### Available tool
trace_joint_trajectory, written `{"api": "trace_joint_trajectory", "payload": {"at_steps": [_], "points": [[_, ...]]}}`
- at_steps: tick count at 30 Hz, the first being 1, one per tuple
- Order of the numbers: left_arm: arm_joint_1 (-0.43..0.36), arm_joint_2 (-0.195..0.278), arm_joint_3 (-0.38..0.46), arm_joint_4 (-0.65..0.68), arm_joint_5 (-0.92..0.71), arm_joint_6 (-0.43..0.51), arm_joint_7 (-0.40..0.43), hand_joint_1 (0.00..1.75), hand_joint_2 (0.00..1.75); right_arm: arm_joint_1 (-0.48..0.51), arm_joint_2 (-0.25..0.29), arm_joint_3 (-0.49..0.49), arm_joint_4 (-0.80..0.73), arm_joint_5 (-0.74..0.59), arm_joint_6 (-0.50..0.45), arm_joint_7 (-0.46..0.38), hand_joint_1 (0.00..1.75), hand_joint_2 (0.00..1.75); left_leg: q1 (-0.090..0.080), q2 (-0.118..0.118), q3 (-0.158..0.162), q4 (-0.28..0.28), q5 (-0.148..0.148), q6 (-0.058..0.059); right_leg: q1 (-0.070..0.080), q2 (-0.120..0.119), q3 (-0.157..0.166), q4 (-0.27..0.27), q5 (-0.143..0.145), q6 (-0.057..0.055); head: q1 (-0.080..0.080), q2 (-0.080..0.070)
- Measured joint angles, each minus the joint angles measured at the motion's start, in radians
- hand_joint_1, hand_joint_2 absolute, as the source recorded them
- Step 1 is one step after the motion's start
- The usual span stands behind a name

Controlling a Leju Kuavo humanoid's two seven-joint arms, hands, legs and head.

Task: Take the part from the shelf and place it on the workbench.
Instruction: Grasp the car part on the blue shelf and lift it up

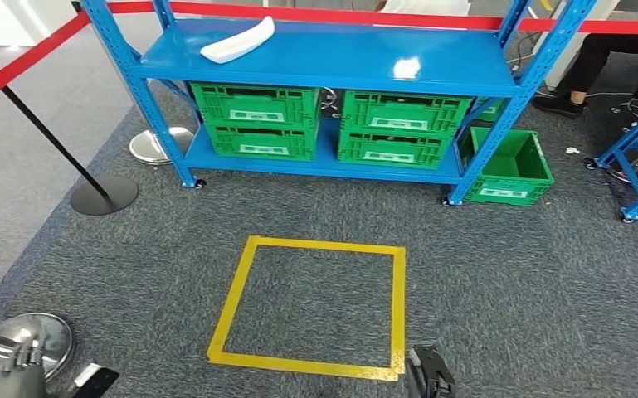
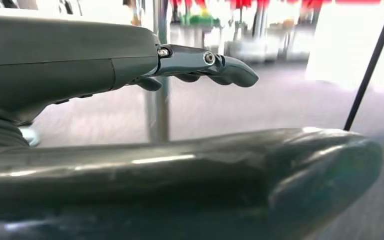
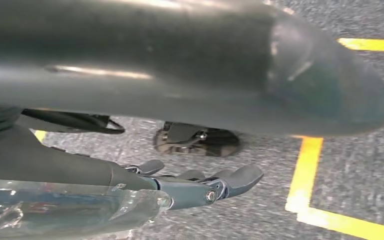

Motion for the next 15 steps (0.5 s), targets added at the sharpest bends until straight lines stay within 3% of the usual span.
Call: {"api": "trace_joint_trajectory", "payload": {"at_steps": [2, 5, 7, 9, 10, 12, 14, 15], "points": [[0.005, -0.024, 0.020, -0.081, 0.016, 0.000, -0.025, 0.00, 0.00, -0.002, 0.000, 0.000, 0.001, -0.003, -0.003, 0.006, 0.00, 0.00, -0.004, -0.001, 0.002, 0.003, -0.006, -0.003, 0.003, -0.001, 0.021, -0.057, 0.018, -0.002, -0.002, 0.000], [0.017, -0.046, 0.030, -0.195, 0.038, -0.009, -0.024, 0.00, 0.00, 0.001, 0.001, -0.001, 0.002, -0.005, -0.005, 0.011, 0.00, 0.00, -0.005, 0.000, -0.002, 0.001, -0.004, 0.003, 0.002, 0.003, 0.020, -0.070, 0.022, 0.008, -0.002, 0.000], [0.033, -0.047, 0.017, -0.278, 0.065, -0.031, 0.003, 0.00, 0.00, 0.002, 0.001, -0.001, 0.002, -0.005, -0.003, 0.012, 0.00, 0.00, -0.006, 0.002, 0.010, -0.030, 0.000, 0.016, 0.000, 0.003, 0.027, -0.076, 0.039, 0.015, -0.003, 0.000], [0.048, -0.044, -0.007, -0.360, 0.093, -0.056, 0.036, 0.00, 0.00, 0.001, 0.002, -0.001, 0.002, -0.003, -0.001, 0.012, 0.00, 0.00, -0.002, 0.002, 0.042, -0.081, 0.016, 0.028, 0.000, 0.001, 0.035, -0.080, 0.047, 0.019, -0.003, 0.000], [0.054, -0.039, -0.021, -0.396, 0.103, -0.067, 0.052, 0.00, 0.00, -0.001, 0.001, 0.000, 0.002, -0.002, 0.000, 0.012, 0.00, 0.00, 0.001, 0.002, 0.057, -0.098, 0.023, 0.029, 0.000, 0.001, 0.030, -0.066, 0.032, 0.018, -0.001, 0.000], [0.065, -0.024, -0.050, -0.452, 0.118, -0.083, 0.086, 0.00, 0.00, -0.007, 0.001, 0.000, 0.002, 0.001, 0.002, 0.010, 0.00, 0.00, 0.007, 0.001, 0.072, -0.110, 0.029, 0.020, -0.004, 0.002, -0.015, 0.028, -0.028, 0.015, 0.006, 0.000], [0.080, 0.000, -0.081, -0.495, 0.129, -0.099, 0.126, 0.00, 0.00, -0.008, 0.001, 0.000, 0.002, 0.005, 0.004, 0.010, 0.00, 0.00, 0.016, 0.001, 0.078, -0.109, 0.025, 0.006, -0.013, 0.001, -0.076, 0.139, -0.075, 0.024, 0.009, 0.000], [0.088, 0.013, -0.096, -0.510, 0.132, -0.110, 0.146, 0.00, 0.00, -0.007, 0.001, 0.000, 0.002, 0.006, 0.005, 0.010, 0.00, 0.00, 0.023, 0.001, 0.083, -0.109, 0.022, -0.004, -0.019, 0.001, -0.088, 0.154, -0.070, 0.035, 0.009, 0.000]]}}
